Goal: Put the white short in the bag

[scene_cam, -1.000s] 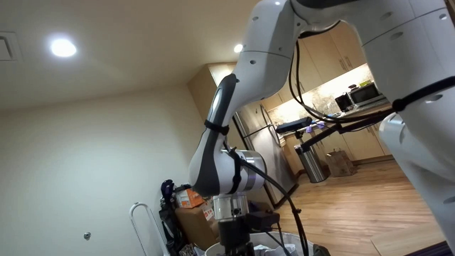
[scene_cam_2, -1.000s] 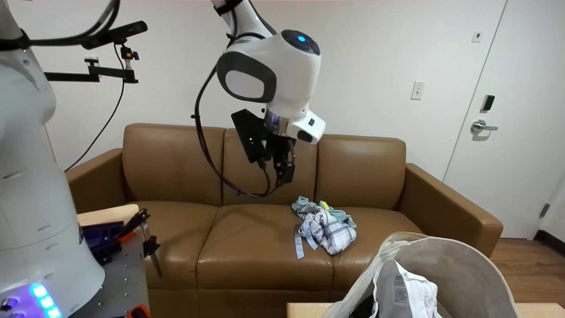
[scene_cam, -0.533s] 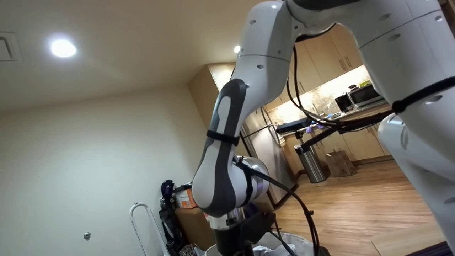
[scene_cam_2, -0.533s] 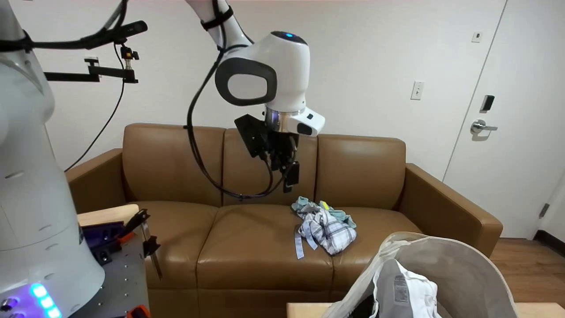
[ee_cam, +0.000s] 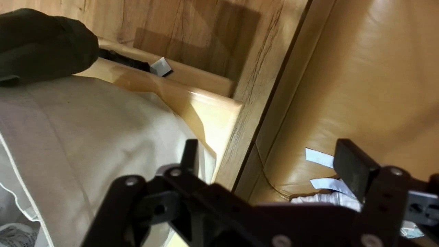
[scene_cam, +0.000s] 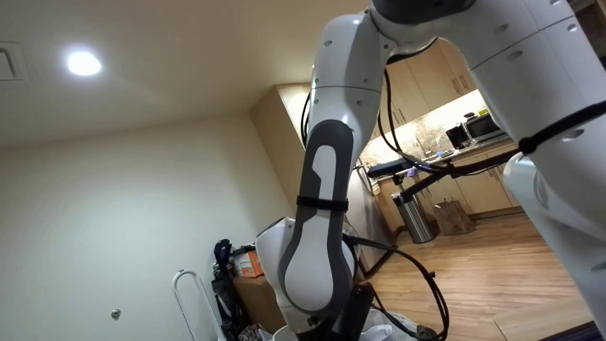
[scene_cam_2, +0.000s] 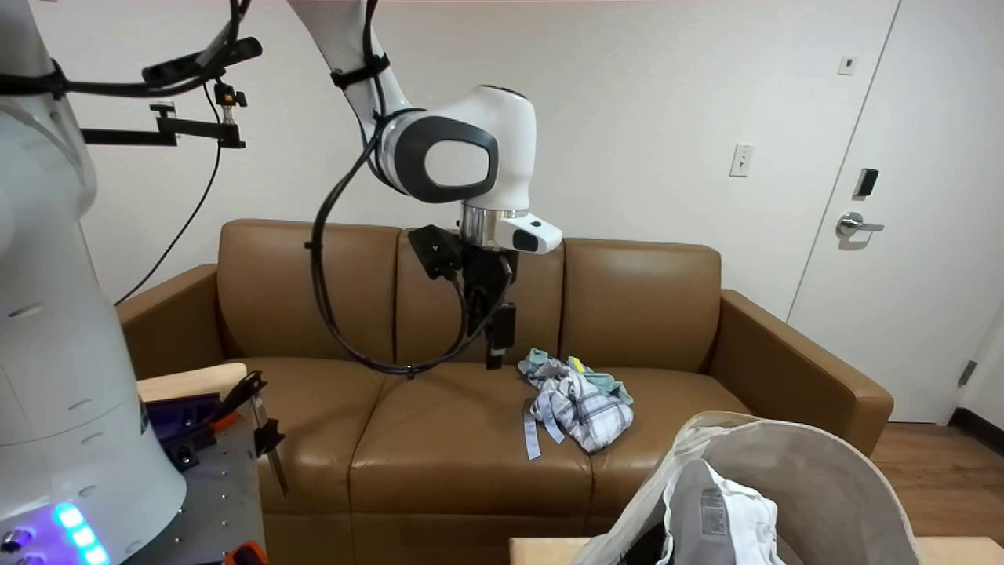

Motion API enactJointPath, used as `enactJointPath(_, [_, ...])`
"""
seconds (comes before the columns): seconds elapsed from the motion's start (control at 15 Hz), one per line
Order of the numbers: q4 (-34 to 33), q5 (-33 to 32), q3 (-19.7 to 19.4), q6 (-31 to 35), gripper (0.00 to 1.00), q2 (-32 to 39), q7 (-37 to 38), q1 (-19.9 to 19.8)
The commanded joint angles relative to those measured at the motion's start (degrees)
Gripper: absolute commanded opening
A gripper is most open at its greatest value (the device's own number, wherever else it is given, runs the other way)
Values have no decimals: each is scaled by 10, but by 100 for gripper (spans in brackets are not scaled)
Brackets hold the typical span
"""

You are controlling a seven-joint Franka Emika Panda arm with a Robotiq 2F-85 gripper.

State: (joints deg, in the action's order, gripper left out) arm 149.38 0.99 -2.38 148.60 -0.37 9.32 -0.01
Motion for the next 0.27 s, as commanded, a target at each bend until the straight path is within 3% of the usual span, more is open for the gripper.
enactJointPath(0.0, [-1,0,4,-1,100,0,0,-5])
enactJointPath(0.2, [-1,0,4,-1,100,0,0,-5])
